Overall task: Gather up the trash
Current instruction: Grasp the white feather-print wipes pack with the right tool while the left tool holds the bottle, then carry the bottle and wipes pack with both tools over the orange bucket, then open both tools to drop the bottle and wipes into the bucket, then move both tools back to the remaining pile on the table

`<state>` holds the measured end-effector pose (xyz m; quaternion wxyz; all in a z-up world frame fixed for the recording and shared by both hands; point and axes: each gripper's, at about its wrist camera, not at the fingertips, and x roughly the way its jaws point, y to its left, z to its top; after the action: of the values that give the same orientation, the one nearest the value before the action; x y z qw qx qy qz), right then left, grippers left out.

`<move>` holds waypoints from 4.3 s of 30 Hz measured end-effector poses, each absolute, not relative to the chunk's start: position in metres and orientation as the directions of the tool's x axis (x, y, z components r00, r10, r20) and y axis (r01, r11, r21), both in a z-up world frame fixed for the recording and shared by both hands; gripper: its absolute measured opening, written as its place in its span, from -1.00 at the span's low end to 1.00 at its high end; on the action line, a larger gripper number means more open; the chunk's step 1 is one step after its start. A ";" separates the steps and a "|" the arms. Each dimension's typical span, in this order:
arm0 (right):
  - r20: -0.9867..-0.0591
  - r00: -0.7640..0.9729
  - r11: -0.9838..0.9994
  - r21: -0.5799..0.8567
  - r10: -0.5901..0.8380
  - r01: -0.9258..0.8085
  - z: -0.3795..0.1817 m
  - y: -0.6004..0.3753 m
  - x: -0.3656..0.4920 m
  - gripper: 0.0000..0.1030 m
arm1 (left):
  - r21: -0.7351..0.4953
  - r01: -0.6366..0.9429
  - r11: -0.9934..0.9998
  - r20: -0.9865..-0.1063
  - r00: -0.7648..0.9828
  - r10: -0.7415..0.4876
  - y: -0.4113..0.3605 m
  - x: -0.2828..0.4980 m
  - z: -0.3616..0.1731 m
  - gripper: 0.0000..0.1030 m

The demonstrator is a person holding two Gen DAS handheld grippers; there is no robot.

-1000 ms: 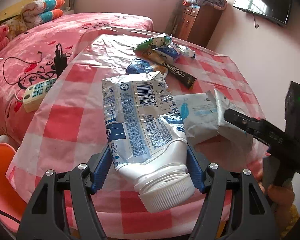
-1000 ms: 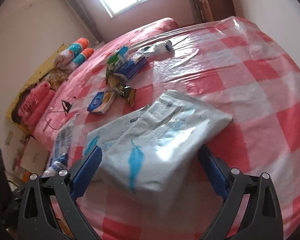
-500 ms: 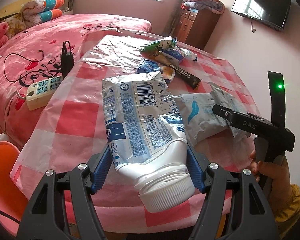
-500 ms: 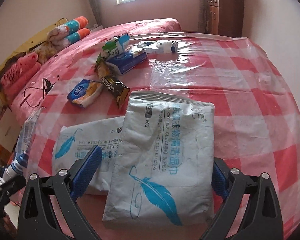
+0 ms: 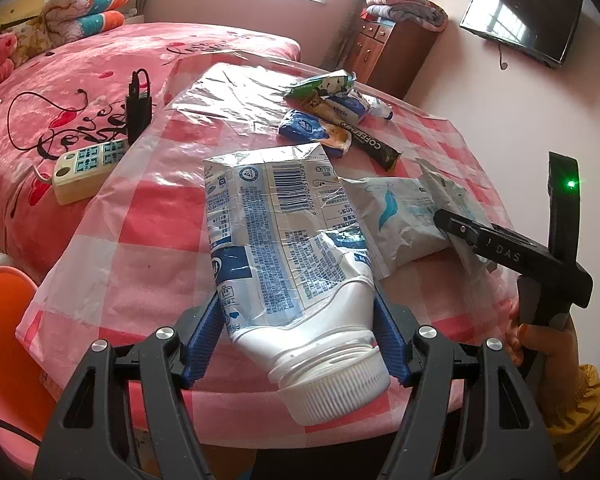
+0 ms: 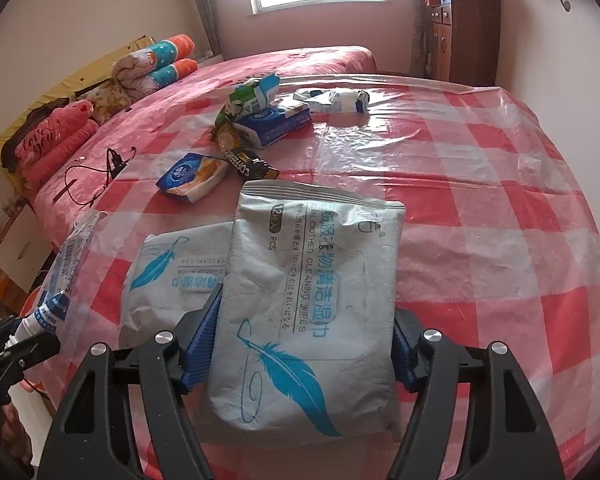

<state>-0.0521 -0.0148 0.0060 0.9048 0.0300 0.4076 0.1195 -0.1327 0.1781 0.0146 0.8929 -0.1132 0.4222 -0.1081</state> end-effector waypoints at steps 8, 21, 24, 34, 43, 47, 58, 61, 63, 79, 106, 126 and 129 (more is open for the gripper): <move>-0.704 0.657 0.962 0.163 0.270 -0.221 0.022 -0.004 -0.067 0.34 | -0.305 0.102 0.947 -0.717 0.630 -0.299 0.182 -0.139 0.017 0.34; -0.669 0.592 0.889 0.267 0.448 -0.371 0.055 0.054 -0.078 0.34 | -0.309 0.054 0.950 -0.679 0.686 -0.260 0.209 -0.158 0.033 0.34; -0.666 0.542 0.851 0.310 0.512 -0.424 0.060 0.078 -0.078 0.34 | -0.308 0.021 0.951 -0.676 0.698 -0.235 0.223 -0.166 0.036 0.34; -0.662 0.353 0.690 0.350 0.661 -0.634 0.071 0.194 -0.093 0.35 | -0.289 -0.208 0.934 -0.696 0.716 -0.056 0.307 -0.209 0.031 0.34; -0.683 0.215 0.560 0.333 0.698 -0.759 0.062 0.294 -0.110 0.36 | -0.277 -0.455 0.846 -0.742 0.661 0.113 0.389 -0.242 0.002 0.35; -0.695 0.178 0.518 0.317 0.697 -0.794 0.051 0.330 -0.120 0.41 | -0.289 -0.528 0.799 -0.764 0.630 0.140 0.410 -0.252 -0.014 0.35; -0.706 0.199 0.580 0.350 0.679 -0.736 0.025 0.325 -0.105 0.75 | -0.224 -0.607 0.763 -0.790 0.571 0.222 0.428 -0.257 -0.026 0.59; -0.688 0.249 0.618 0.359 0.682 -0.700 0.028 0.300 -0.098 0.80 | -0.224 -0.591 0.775 -0.785 0.581 0.216 0.421 -0.254 -0.020 0.62; -0.681 0.276 0.639 0.362 0.678 -0.679 0.029 0.285 -0.095 0.80 | -0.219 -0.575 0.789 -0.783 0.586 0.210 0.413 -0.250 -0.017 0.63; -0.618 0.453 0.723 0.291 0.642 -0.627 0.034 0.200 -0.107 0.83 | -0.191 -0.403 0.895 -0.747 0.651 0.134 0.345 -0.220 0.016 0.67; -0.521 0.604 0.795 0.322 0.603 -0.515 0.045 0.088 -0.093 0.84 | -0.073 -0.198 0.978 -0.732 0.677 0.082 0.235 -0.172 0.056 0.68; -0.466 0.721 0.842 0.438 0.513 -0.316 0.048 -0.028 -0.059 0.84 | 0.017 -0.015 1.000 -0.701 0.713 0.022 0.134 -0.106 0.082 0.69; -0.462 0.738 0.844 0.462 0.492 -0.273 0.048 -0.048 -0.053 0.84 | 0.020 0.007 1.000 -0.709 0.705 0.009 0.119 -0.088 0.080 0.69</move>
<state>-0.0529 -0.0480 0.0478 0.9136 0.1855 0.2951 0.2092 -0.0884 0.1189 0.0804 0.9232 0.0104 0.3842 0.0004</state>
